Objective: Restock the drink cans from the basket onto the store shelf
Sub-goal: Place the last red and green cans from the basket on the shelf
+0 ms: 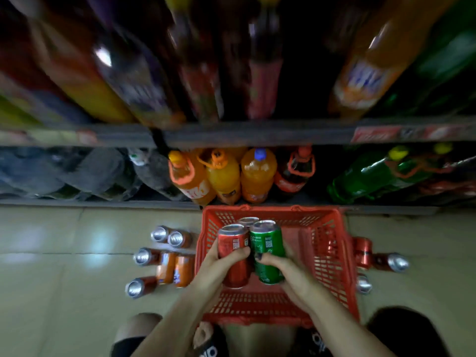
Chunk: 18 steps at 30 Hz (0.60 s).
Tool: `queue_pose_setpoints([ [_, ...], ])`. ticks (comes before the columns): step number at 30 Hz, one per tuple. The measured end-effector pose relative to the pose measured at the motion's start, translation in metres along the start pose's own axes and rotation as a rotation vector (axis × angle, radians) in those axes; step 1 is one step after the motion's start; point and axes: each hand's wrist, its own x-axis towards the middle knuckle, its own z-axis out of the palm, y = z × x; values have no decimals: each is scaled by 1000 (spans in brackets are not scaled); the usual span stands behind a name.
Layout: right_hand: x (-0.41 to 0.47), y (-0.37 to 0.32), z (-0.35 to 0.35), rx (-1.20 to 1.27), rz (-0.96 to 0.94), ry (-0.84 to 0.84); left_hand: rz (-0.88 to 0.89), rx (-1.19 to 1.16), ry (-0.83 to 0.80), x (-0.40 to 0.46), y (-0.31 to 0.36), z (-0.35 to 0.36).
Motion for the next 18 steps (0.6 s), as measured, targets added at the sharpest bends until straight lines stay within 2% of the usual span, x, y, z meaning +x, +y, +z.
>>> queue_pose_setpoints([
  [5, -153, -157, 70, -72, -154, 4, 123, 94, -15, -162, 152, 32],
  [13, -357, -414, 172, -79, -574, -24, 527, 164, -58, -384, 418, 112],
  [18, -457, -529, 216, -114, -833, -58, 764, 231, -138, -499, 539, 150],
])
